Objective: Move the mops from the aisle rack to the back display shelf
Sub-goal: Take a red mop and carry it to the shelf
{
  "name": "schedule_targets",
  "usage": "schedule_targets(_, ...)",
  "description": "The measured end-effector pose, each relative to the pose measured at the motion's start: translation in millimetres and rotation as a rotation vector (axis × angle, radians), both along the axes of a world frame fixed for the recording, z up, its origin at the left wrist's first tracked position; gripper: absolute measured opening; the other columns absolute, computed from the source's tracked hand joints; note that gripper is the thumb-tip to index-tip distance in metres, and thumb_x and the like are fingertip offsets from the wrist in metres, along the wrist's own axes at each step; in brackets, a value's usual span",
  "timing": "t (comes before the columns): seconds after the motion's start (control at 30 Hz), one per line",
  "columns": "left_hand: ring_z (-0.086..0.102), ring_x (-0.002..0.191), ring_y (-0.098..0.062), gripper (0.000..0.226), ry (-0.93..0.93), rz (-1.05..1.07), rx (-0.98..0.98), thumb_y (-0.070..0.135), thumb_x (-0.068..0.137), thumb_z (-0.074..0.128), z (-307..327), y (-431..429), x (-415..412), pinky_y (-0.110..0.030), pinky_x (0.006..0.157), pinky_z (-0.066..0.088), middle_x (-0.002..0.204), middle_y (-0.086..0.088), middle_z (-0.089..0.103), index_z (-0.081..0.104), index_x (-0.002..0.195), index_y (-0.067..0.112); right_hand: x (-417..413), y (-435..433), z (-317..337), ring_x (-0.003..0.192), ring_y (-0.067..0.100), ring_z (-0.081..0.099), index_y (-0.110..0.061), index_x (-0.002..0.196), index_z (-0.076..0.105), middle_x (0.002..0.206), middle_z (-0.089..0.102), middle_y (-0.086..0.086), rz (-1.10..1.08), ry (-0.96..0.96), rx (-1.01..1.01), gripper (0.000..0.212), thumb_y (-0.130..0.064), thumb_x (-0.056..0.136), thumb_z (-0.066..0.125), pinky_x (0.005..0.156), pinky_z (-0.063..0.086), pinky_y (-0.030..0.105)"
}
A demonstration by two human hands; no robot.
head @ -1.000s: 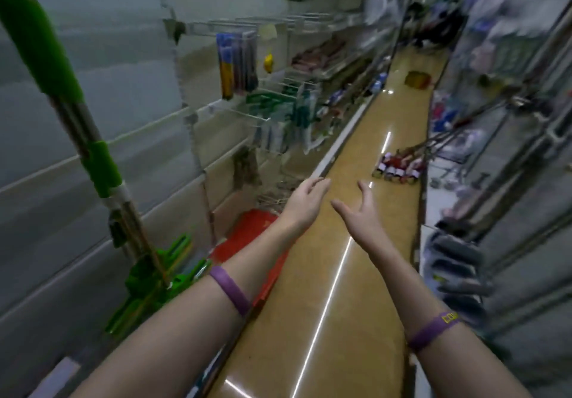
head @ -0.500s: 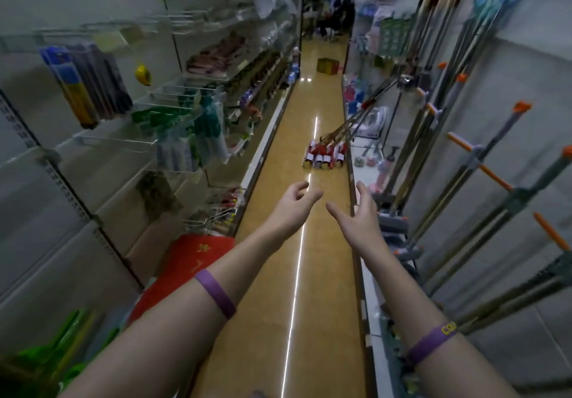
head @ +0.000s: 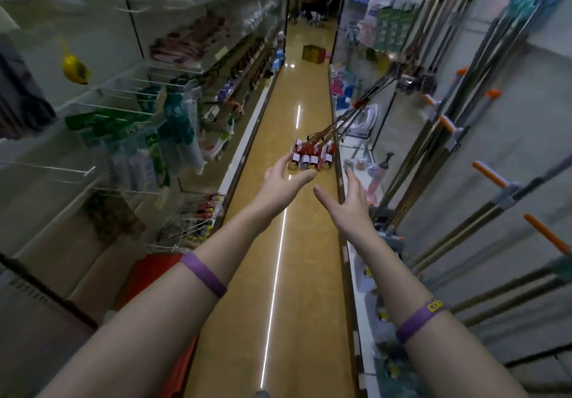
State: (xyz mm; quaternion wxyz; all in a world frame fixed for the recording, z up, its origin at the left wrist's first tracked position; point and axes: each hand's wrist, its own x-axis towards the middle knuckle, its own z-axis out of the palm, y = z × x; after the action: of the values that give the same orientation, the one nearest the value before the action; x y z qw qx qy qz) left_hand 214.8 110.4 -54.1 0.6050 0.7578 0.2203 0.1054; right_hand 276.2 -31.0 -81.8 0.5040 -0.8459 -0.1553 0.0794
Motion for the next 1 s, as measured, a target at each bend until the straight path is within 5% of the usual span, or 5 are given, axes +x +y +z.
schedule_targets(0.5,0.029,0.142,-0.024,0.079,0.036,0.038,-0.081,0.060,0.084,0.060,-30,113,194,-0.045,0.108,0.033,0.160,-0.002,0.023,0.029,0.151,0.034,191,119,-22,0.153,0.022,0.007,-0.033,0.158,0.010,0.166,0.011,-0.001,0.037,0.071,0.121,0.088,-0.060,0.090,0.058,0.123,0.016,0.051)
schedule_targets(0.73,0.026,0.144,-0.021,0.074,-0.002,0.038,-0.026,0.053,0.088,0.060,-32,150,344,-0.037,0.099,0.032,0.161,0.000,0.020,0.028,0.152,0.033,345,167,-34,0.153,0.024,0.009,-0.034,0.158,0.010,0.167,0.010,-0.002,0.035,0.081,0.162,0.088,-0.063,0.089,0.057,0.123,0.018,0.053)
schedule_targets(1.0,0.025,0.145,-0.020,0.073,0.048,0.056,-0.010,0.056,0.089,0.057,-20,196,499,-0.040,0.105,0.032,0.162,0.001,0.017,0.026,0.152,0.035,507,217,-27,0.153,0.022,0.011,-0.027,0.159,0.012,0.167,0.012,-0.002,0.040,0.091,0.182,0.087,-0.060,0.091,0.056,0.123,0.018,0.050)
